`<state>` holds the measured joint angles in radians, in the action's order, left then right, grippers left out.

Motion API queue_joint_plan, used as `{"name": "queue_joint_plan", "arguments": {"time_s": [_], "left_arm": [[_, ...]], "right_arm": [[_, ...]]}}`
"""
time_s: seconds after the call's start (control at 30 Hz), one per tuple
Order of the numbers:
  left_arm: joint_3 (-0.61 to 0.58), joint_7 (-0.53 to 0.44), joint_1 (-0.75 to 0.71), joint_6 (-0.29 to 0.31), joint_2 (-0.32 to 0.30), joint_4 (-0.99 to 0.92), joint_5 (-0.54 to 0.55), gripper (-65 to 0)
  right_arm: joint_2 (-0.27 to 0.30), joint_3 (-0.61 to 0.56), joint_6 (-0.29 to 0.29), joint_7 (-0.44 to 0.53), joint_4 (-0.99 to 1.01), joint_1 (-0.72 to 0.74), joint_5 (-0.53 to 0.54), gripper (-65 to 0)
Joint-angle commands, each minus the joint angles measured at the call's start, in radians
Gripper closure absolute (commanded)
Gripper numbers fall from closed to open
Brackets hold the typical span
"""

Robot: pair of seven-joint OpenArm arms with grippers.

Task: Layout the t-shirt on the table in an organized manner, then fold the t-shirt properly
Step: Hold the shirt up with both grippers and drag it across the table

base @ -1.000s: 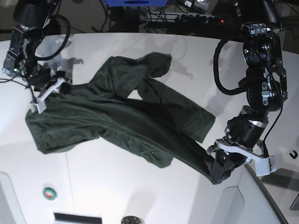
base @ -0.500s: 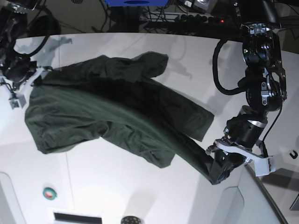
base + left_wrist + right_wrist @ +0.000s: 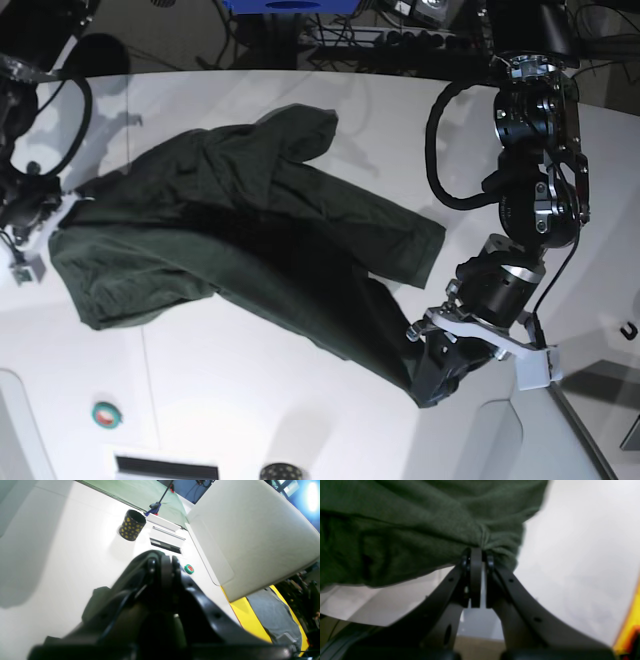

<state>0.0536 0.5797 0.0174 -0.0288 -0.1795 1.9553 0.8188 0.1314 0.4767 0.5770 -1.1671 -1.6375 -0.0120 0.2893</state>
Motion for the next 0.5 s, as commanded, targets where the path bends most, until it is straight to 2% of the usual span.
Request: {"name": "queue_joint_plan", "arguments": {"time_s": [0.0, 0.1, 0.13, 0.3, 0.4, 0.47], "left_arm": [[0.01, -0.03, 0.019, 0.005, -0.005, 0.022, 0.01, 0.0], [0.012, -0.03, 0.031, 0.005, -0.01, 0.022, 0.009, 0.0], [0.012, -0.03, 0.031, 0.005, -0.01, 0.02, 0.009, 0.0], [-0.001, -0.03, 0.028, 0.005, -0.013, 0.019, 0.007, 0.0], [-0.001, -0.03, 0.006, 0.005, -0.013, 0.019, 0.007, 0.0], [0.001, -0.03, -0.004, 0.005, -0.013, 0.019, 0.007, 0.0]], "right_arm": [[0.007, -0.003, 0.002, 0.023, 0.012, 0.025, 0.012, -0.6], [0.007, -0.008, -0.001, 0.055, 0.092, 0.05, 0.011, -1.5], [0.007, -0.008, -0.002, 0.059, 0.112, 0.054, 0.011, -4.5], [0.003, 0.001, -0.002, 0.066, 0.116, 0.022, 0.011, -36.2], [-0.002, 0.001, -0.002, 0.092, 0.05, -0.049, 0.017, -35.0], [-0.028, -0.005, -0.002, 0.094, -0.007, -0.108, 0.018, -34.7]]}}
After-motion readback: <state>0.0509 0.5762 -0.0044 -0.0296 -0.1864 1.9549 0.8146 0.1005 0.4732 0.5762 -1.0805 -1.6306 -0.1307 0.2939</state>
